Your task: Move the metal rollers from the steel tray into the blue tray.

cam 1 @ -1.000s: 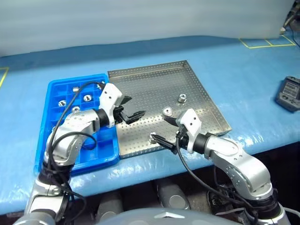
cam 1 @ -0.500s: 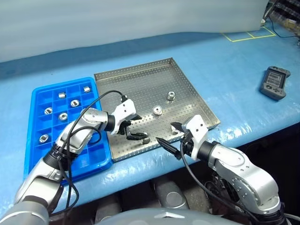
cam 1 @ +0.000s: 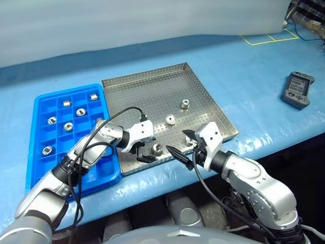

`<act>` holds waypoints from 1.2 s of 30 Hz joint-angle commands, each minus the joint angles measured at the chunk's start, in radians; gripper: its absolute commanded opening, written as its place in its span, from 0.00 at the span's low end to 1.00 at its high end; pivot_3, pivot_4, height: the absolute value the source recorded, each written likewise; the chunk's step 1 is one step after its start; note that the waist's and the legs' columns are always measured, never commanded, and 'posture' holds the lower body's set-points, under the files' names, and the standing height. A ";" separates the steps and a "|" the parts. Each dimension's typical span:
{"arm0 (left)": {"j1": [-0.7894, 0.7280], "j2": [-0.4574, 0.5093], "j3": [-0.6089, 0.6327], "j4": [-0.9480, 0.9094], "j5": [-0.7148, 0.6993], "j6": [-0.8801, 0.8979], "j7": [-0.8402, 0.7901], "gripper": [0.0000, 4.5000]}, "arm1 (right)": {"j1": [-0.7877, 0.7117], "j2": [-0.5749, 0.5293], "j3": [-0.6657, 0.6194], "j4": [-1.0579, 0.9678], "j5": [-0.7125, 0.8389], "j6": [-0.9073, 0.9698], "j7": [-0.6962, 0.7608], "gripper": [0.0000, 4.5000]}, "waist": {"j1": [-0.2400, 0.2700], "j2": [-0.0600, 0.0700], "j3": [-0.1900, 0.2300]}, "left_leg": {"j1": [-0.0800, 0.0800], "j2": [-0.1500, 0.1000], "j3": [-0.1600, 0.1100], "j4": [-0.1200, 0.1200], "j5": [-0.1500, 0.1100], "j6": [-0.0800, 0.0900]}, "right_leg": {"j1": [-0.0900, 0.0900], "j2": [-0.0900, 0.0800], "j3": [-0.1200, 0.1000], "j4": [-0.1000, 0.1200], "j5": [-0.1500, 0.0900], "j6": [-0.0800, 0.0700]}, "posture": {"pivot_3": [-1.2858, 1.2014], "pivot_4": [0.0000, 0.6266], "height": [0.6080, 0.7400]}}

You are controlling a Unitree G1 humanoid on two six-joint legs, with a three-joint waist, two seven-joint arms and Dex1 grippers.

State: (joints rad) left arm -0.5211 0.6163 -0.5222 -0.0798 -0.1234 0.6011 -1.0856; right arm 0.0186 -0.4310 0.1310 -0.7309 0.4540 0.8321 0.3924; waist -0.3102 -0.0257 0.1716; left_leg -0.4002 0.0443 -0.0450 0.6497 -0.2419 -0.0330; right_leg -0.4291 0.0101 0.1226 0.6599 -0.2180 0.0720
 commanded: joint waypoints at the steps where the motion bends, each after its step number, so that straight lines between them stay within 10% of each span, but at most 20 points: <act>1: -0.011 -0.010 0.008 -0.005 0.017 -0.014 -0.001 0.79 | -0.008 0.007 -0.003 -0.015 0.001 -0.028 -0.001 1.00 | 0.001 0.000 0.000 | 0.000 0.000 0.000 0.000 0.000 0.000 | 0.000 0.000 0.000 0.000 0.000 0.000 | 0.40 0.24 1.00; 7: 0.005 -0.023 0.046 -0.024 -0.002 -0.001 0.023 0.35 | -0.015 0.007 0.000 -0.003 0.002 -0.036 0.005 1.00 | 0.006 0.000 0.000 | 0.000 0.000 0.000 0.000 0.000 0.000 | 0.000 0.000 0.000 0.000 0.000 0.000 | 0.40 0.24 1.00; 22: 0.149 -0.074 0.421 -0.306 -0.092 0.155 0.334 0.34 | -0.118 0.006 0.052 0.066 0.006 -0.048 0.070 1.00 | 0.054 0.000 0.000 | 0.000 0.000 0.000 0.000 0.000 0.000 | 0.000 0.000 0.000 0.001 0.000 0.000 | 0.46 0.24 1.00; 36: 0.619 -0.283 0.857 -0.857 -0.067 0.415 0.787 0.34 | -0.397 0.066 0.262 0.313 -0.042 -0.153 0.290 1.00 | 0.197 0.000 0.000 | 0.001 0.000 -0.001 0.001 0.000 0.000 | 0.001 0.000 -0.002 0.001 0.000 0.000 | 0.55 0.24 1.00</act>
State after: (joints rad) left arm 0.0738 0.3548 0.2772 -0.8391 -0.1950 1.0013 -0.3392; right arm -0.3521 -0.3762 0.3752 -0.4234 0.4166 0.7169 0.6484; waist -0.1127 -0.0260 0.1720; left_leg -0.3993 0.0446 -0.0463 0.6507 -0.2418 -0.0330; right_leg -0.4281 0.0101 0.1208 0.6608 -0.2177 0.0719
